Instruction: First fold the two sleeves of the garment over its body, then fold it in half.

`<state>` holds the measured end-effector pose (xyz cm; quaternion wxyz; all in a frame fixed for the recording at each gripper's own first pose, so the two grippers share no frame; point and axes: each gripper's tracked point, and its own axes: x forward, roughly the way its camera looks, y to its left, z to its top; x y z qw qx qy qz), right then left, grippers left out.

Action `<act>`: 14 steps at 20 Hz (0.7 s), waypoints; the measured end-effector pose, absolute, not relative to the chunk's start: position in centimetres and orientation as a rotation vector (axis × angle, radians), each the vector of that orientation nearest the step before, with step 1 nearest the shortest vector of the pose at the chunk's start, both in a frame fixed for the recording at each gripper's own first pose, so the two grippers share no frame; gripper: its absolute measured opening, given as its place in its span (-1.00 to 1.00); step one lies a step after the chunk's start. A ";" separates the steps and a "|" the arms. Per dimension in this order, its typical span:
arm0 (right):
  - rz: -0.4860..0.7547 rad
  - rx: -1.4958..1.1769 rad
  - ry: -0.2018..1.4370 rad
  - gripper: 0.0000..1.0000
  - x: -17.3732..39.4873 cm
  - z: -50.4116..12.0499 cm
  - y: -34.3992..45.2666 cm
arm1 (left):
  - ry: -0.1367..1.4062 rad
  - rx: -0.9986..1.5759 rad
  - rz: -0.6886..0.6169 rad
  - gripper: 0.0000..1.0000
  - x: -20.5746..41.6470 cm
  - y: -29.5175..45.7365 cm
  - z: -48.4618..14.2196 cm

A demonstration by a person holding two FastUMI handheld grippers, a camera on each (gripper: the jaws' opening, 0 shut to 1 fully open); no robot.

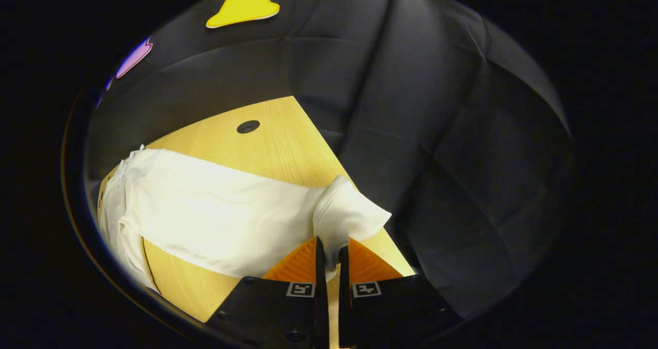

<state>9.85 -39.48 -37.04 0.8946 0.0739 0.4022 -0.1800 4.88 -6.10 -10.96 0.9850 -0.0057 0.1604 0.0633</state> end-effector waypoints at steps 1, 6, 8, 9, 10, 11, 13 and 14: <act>-0.360 0.133 0.815 -0.77 10.3 -35.7 -39.2 | 0.319 -0.014 0.129 0.91 4.8 -5.7 -10.9; -0.283 0.035 0.727 -0.77 13.4 -29.2 -36.9 | 0.308 -0.040 0.140 0.91 3.9 -3.5 -11.0; -0.263 0.036 0.689 -0.77 14.7 -27.0 -35.2 | 0.310 -0.025 0.148 0.91 3.3 -2.0 -11.2; -0.249 0.035 0.672 -0.77 15.5 -26.0 -34.1 | 0.308 -0.023 0.155 0.91 2.9 -1.1 -11.2; -0.236 0.029 0.656 -0.77 16.3 -25.0 -33.1 | 0.305 -0.025 0.164 0.91 2.5 -0.3 -11.1; -0.222 0.024 0.640 -0.77 16.9 -24.0 -32.0 | 0.303 -0.030 0.174 0.91 2.2 0.4 -11.1; -0.190 0.030 0.601 -0.78 18.2 -21.6 -29.7 | 0.305 -0.045 0.197 0.92 1.4 2.0 -11.2; -0.174 0.033 0.592 -0.78 18.8 -20.7 -28.3 | 0.304 -0.044 0.206 0.91 0.9 2.7 -11.1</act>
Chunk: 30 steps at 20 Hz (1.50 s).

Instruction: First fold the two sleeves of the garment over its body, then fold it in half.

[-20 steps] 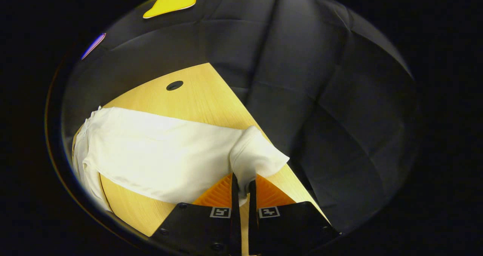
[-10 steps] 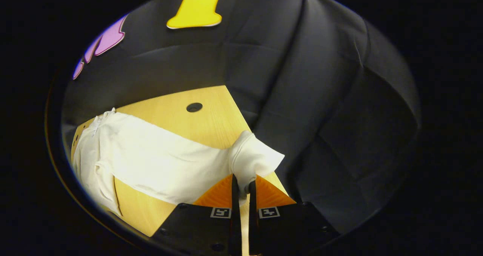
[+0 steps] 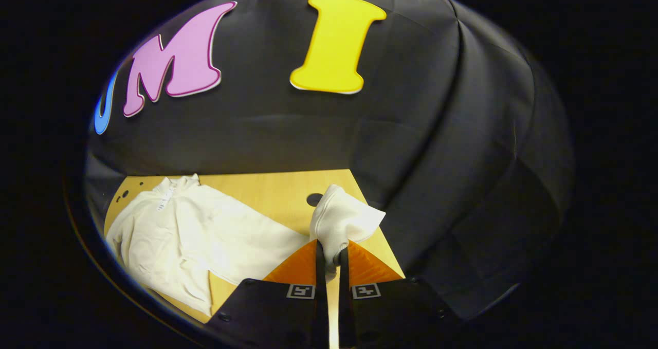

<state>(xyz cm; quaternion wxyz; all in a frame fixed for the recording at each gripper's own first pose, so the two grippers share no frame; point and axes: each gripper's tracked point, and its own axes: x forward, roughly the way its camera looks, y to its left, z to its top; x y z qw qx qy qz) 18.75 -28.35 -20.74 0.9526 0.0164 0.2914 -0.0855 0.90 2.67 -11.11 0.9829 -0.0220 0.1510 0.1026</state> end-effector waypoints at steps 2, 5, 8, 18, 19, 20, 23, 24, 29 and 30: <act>-0.126 -0.024 0.564 -0.77 20.4 -18.3 -26.0 | 0.293 -0.024 0.218 0.91 0.1 4.3 -10.9; -0.009 -0.106 0.494 -0.78 23.6 -14.4 -20.4 | 0.295 -0.017 0.244 0.91 -1.0 6.7 -11.3; 0.081 -0.076 0.468 -0.78 26.2 -12.7 -13.5 | 0.302 -0.041 0.285 0.84 -1.9 8.7 -11.8; 0.377 -0.103 0.483 -0.78 29.7 -14.5 9.1 | 0.313 -0.050 0.402 0.91 -5.4 14.0 -12.6; 0.401 -0.113 0.486 -0.78 29.8 -14.9 11.0 | 0.322 -0.050 0.413 0.92 -5.9 14.7 -13.0; 0.425 -0.124 0.489 -0.77 29.9 -15.5 12.7 | 0.329 -0.054 0.426 0.92 -6.2 15.3 -13.2; 0.473 -0.145 0.499 -0.77 30.3 -17.3 18.0 | 0.330 -0.071 0.458 0.91 -6.8 16.8 -13.5; 0.482 -0.146 0.508 -0.77 30.2 -18.0 19.6 | 0.332 -0.076 0.465 0.91 -6.9 17.3 -13.5; 0.536 -0.142 0.555 -0.77 30.0 -21.9 27.6 | 0.341 -0.090 0.499 0.91 -7.0 18.8 -14.4; 0.543 -0.149 0.566 -0.77 30.0 -22.8 28.9 | 0.337 -0.094 0.510 0.91 -6.9 19.1 -14.4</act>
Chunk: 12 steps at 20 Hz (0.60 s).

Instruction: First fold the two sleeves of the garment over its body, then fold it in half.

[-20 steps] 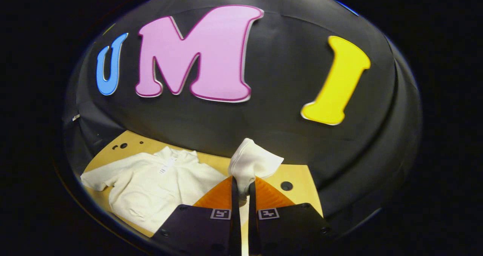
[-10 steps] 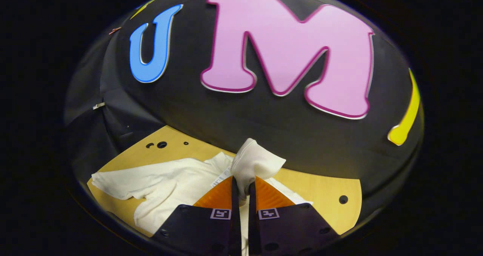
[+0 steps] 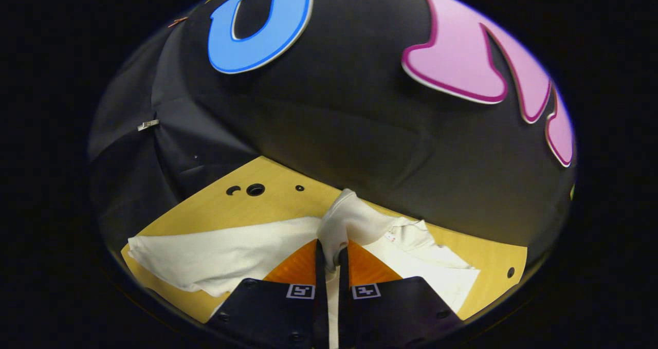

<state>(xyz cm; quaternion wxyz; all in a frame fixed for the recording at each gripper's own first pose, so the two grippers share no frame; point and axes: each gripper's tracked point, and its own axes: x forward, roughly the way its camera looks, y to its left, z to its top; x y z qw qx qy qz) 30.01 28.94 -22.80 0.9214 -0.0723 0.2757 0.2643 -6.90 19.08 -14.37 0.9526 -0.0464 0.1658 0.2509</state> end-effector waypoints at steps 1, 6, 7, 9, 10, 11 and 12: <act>0.549 -0.155 0.584 -0.77 29.9 -23.9 30.0 | 0.335 -0.101 0.524 0.91 -6.9 19.5 -14.4; 0.582 -0.138 0.684 -0.43 28.4 -28.3 34.7 | 0.336 -0.149 0.575 0.91 -7.3 21.5 -15.4; 0.589 -0.120 0.690 -0.36 27.8 -28.3 35.4 | 0.342 -0.155 0.584 0.92 -7.5 22.0 -15.9; 0.590 -0.101 0.668 0.48 27.2 -27.4 35.4 | 0.353 -0.153 0.606 0.91 -7.8 23.3 -16.6; 0.576 -0.107 0.655 0.90 26.8 -26.7 34.7 | 0.360 -0.146 0.626 0.91 -8.0 24.2 -17.2; 0.561 -0.113 0.645 0.97 26.5 -26.3 33.8 | 0.366 -0.138 0.648 0.92 -8.2 25.0 -17.7; 0.551 -0.107 0.641 0.97 26.2 -25.9 32.8 | 0.374 -0.135 0.665 0.91 -8.3 25.9 -18.3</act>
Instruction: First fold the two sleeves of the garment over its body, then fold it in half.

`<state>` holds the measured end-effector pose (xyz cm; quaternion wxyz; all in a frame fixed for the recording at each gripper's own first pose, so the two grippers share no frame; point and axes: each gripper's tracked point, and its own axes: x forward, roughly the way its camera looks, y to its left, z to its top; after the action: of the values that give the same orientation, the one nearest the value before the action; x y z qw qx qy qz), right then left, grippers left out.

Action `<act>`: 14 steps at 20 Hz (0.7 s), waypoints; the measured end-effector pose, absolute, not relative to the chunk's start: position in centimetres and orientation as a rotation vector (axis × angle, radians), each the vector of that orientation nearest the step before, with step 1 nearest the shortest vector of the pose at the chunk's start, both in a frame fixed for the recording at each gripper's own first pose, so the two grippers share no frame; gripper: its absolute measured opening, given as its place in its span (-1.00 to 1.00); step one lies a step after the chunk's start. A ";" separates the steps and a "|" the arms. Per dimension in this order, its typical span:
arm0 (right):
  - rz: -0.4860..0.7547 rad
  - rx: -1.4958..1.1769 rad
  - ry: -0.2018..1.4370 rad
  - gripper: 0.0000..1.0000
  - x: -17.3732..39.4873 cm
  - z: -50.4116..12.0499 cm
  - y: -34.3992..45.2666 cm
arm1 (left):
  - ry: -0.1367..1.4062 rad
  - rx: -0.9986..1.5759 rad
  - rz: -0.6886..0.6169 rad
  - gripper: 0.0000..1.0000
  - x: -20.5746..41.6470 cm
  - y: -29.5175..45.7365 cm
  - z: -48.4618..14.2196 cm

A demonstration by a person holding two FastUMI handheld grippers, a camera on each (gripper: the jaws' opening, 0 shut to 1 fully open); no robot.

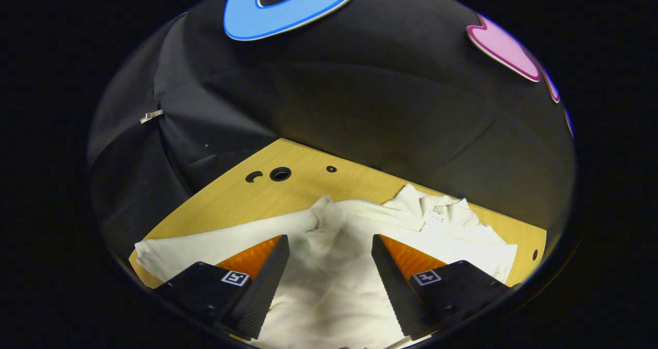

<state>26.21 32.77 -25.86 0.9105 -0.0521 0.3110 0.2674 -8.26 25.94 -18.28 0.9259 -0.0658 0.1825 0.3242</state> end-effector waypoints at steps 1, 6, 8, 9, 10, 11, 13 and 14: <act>0.542 -0.096 0.639 0.96 25.8 -25.3 31.7 | 0.383 -0.138 0.683 0.92 -8.3 26.8 -19.1; 0.445 -0.084 0.589 0.96 24.4 -22.3 23.5 | 0.472 -0.191 0.746 0.92 -8.2 30.9 -25.8; 0.399 -0.082 0.568 0.96 24.0 -21.1 19.8 | 0.511 -0.212 0.781 0.92 -8.2 32.5 -28.4; 0.372 -0.081 0.566 0.96 23.9 -20.6 17.7 | 0.534 -0.229 0.791 0.91 -8.0 32.9 -29.9; 0.343 -0.080 0.569 0.96 23.6 -20.3 15.6 | 0.553 -0.247 0.801 0.91 -7.9 33.4 -31.1; 0.318 -0.077 0.577 0.96 23.2 -20.0 13.7 | 0.570 -0.269 0.808 0.92 -7.8 33.9 -32.4; 0.272 -0.073 0.578 0.96 22.7 -19.6 10.7 | 0.587 -0.308 0.820 0.92 -7.5 35.0 -33.8; 0.252 -0.070 0.583 0.96 22.1 -19.5 8.9 | 0.593 -0.319 0.829 0.92 -7.5 35.6 -34.2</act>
<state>22.14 8.85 -19.47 0.9494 -0.0344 0.2867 0.1237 -7.52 35.58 -34.25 0.8607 -0.1521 0.2825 0.3952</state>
